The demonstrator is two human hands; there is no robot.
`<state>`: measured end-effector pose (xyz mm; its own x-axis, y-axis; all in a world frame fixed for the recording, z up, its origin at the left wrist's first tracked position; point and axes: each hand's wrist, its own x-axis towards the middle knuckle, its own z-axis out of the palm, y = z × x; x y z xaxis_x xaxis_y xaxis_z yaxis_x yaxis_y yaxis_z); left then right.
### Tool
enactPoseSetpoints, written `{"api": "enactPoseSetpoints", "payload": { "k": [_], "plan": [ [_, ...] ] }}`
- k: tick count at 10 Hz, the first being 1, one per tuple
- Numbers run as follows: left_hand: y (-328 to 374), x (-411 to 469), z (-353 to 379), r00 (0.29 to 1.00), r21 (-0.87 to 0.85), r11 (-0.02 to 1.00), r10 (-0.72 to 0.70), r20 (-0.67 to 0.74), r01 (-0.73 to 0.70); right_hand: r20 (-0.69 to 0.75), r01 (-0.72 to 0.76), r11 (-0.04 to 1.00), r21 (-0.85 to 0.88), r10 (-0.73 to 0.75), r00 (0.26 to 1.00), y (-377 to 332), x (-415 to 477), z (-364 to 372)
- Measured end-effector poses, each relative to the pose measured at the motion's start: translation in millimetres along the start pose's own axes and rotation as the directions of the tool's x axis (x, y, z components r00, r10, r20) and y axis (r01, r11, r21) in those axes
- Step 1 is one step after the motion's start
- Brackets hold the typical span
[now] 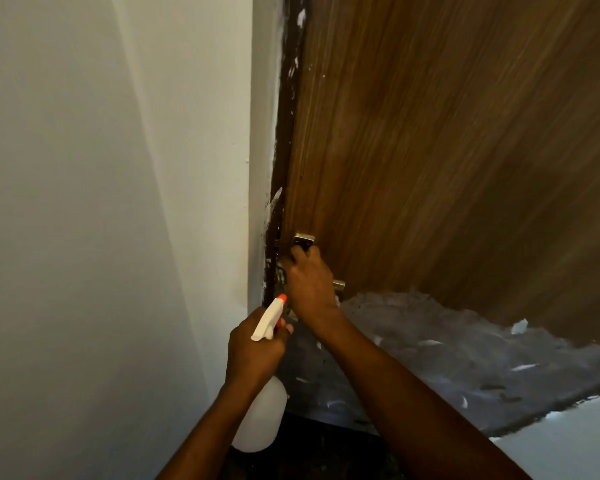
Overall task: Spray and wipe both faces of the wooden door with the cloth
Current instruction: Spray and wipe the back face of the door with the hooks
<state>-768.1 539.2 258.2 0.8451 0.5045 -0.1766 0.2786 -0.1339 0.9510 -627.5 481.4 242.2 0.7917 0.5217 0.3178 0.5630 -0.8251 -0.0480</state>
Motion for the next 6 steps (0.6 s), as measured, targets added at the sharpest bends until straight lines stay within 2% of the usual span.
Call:
{"api": "enactPoseSetpoints", "payload": {
  "k": [1,2,3,4,5,6],
  "plan": [
    [2.6,1.9,-2.0,1.0,-0.018,1.0,0.002,-0.024,-0.003,-0.131,0.048,0.992,0.115,-0.033,0.991,5.7,-10.5,12.7],
    [6.9,-0.4,9.5,0.998,-0.008,0.998,-0.056,0.009,0.056,-0.215,-0.006,0.99,0.141,0.036,0.976,64.8,-49.2,5.7],
    [11.5,-2.4,22.2,0.994,0.004,0.995,-0.104,0.044,0.104,-0.199,-0.211,0.917,0.339,0.289,0.936,109.9,-76.5,10.1],
    [11.7,-3.9,23.2,0.995,0.012,0.996,-0.087,0.051,0.086,-0.214,-0.33,0.68,0.655,0.586,0.782,103.3,-82.6,21.2],
    [0.6,-5.8,18.2,0.996,0.005,0.996,-0.085,0.038,0.084,-0.127,-0.369,0.421,0.829,0.783,0.609,53.7,-73.8,29.8],
    [-7.3,-3.1,7.5,0.999,0.0,0.999,-0.048,0.011,0.048,-0.141,-0.408,0.332,0.85,0.891,0.431,21.4,-57.5,33.2]
  ]
}}
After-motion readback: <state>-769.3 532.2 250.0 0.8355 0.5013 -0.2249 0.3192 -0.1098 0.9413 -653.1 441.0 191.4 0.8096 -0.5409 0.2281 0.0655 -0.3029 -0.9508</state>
